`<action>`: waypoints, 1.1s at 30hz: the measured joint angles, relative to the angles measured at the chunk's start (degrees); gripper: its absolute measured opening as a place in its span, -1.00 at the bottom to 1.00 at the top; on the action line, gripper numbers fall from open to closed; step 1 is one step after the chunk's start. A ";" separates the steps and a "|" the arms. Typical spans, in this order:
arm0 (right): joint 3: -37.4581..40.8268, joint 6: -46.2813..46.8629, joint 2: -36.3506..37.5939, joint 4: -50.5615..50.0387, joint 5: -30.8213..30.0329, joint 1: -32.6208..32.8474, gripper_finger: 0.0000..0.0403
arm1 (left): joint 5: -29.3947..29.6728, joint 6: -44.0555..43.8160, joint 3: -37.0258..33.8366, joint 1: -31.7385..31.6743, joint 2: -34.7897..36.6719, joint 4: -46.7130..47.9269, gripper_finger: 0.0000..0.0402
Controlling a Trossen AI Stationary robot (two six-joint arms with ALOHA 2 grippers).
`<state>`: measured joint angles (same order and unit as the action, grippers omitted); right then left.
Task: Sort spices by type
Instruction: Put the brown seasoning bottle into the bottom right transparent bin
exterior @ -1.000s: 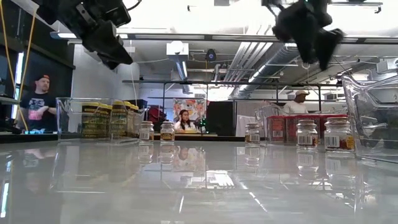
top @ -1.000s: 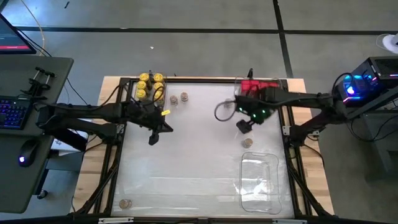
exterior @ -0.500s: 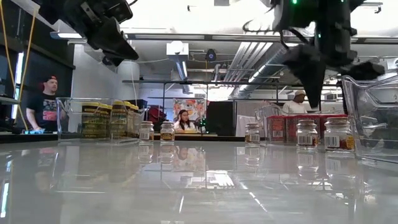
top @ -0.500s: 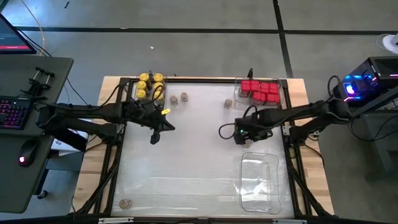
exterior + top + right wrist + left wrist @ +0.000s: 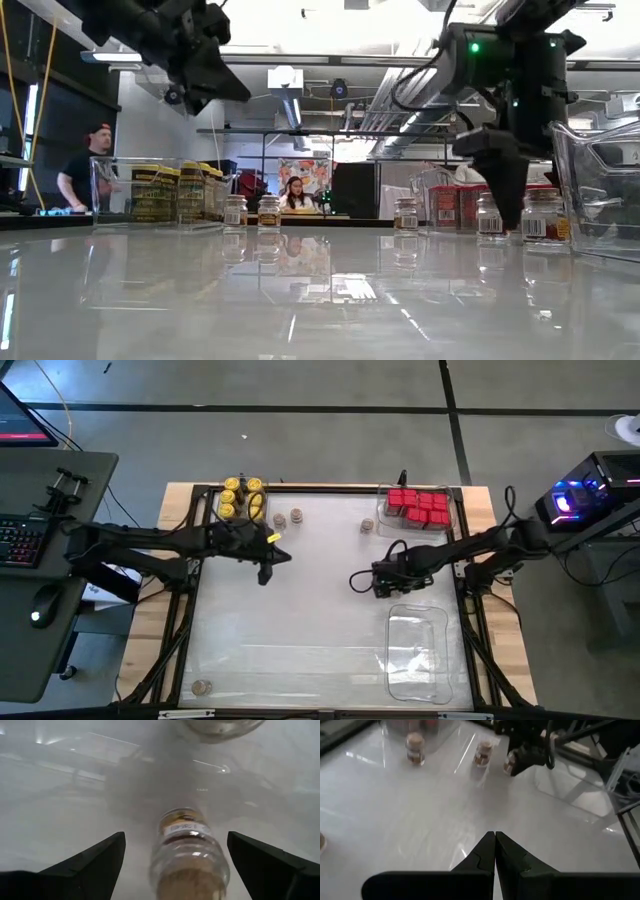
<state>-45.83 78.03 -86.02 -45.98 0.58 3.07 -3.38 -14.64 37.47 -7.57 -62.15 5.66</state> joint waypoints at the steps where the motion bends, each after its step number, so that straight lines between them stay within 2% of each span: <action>1: 0.08 -0.02 -0.53 -0.03 0.03 0.00 0.71 | -0.03 -0.30 0.00 0.03 -0.71 0.04 -1.00; 7: 0.19 1.04 -1.49 0.71 0.11 0.00 0.48 | -1.02 2.35 0.00 0.11 -4.25 0.09 -1.00; 12: 0.14 2.39 -1.49 0.33 0.59 0.00 0.12 | -1.23 4.28 0.00 0.11 -6.57 -0.02 -1.00; 15: -2.45 0.01 -1.45 -3.21 0.91 0.00 -0.07 | -2.45 4.37 0.00 0.11 -7.60 -0.71 -1.00; 18: -7.91 -7.11 -1.42 -8.57 -0.49 0.00 -0.07 | -3.61 6.44 0.00 0.11 -8.28 -2.29 -1.00; 22: -18.05 -21.27 -1.33 -17.67 -1.30 0.53 -0.07 | -4.63 8.79 0.00 0.02 -8.39 -3.25 -1.00; 26: -27.14 -30.96 0.15 -24.80 -2.01 5.05 -0.07 | -4.63 8.81 0.00 0.00 -8.39 -3.15 -1.00; 29: -29.57 -32.40 2.03 -29.18 -0.97 10.79 -0.07 | -4.63 8.77 0.00 0.02 -8.37 -3.03 -1.00; 33: -29.13 -26.00 5.60 -36.47 0.15 20.14 -0.07 | -4.61 8.81 0.00 0.02 -8.37 -3.05 -1.00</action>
<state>-74.96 52.04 -80.42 -82.45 0.73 23.21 -7.99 -5.82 37.47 -7.55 -70.52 2.61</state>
